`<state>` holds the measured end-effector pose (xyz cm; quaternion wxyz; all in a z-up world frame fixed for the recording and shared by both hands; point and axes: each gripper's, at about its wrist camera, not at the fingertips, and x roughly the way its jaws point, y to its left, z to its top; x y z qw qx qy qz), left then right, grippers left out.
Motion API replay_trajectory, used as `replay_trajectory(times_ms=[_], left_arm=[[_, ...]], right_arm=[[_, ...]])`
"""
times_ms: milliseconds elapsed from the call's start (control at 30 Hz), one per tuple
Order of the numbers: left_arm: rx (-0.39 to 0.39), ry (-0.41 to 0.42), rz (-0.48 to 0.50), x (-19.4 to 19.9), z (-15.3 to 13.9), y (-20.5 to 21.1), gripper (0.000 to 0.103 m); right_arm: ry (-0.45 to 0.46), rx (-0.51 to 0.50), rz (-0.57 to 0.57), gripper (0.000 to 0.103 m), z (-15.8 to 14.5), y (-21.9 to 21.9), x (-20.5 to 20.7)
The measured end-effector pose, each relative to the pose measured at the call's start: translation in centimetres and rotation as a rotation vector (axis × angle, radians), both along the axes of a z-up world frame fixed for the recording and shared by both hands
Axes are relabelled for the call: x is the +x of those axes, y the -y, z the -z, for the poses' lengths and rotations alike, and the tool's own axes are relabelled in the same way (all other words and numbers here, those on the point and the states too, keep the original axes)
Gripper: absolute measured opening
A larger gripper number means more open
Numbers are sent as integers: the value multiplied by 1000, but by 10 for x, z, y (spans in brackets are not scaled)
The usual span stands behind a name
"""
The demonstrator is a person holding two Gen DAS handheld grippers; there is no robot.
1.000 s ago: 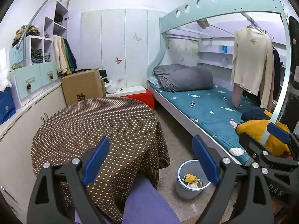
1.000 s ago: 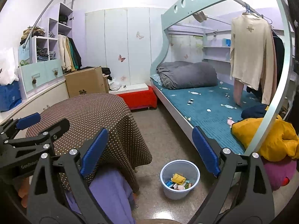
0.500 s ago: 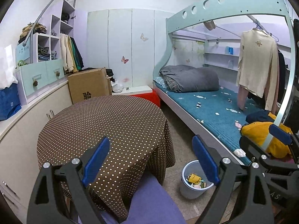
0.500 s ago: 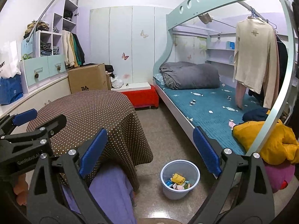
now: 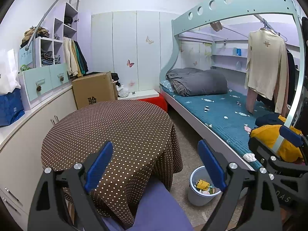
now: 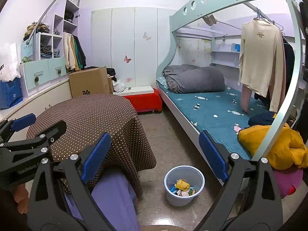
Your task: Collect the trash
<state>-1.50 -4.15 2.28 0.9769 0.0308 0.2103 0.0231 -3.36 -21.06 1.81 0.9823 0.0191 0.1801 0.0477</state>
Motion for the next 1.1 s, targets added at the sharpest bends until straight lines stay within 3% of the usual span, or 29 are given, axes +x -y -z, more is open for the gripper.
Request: replay_trajectory(times_ms=[1100], left_arm=[[-15, 6, -32, -7, -4, -3, 88]], right_arm=[[-2, -17, -7, 92, -5, -3, 1]])
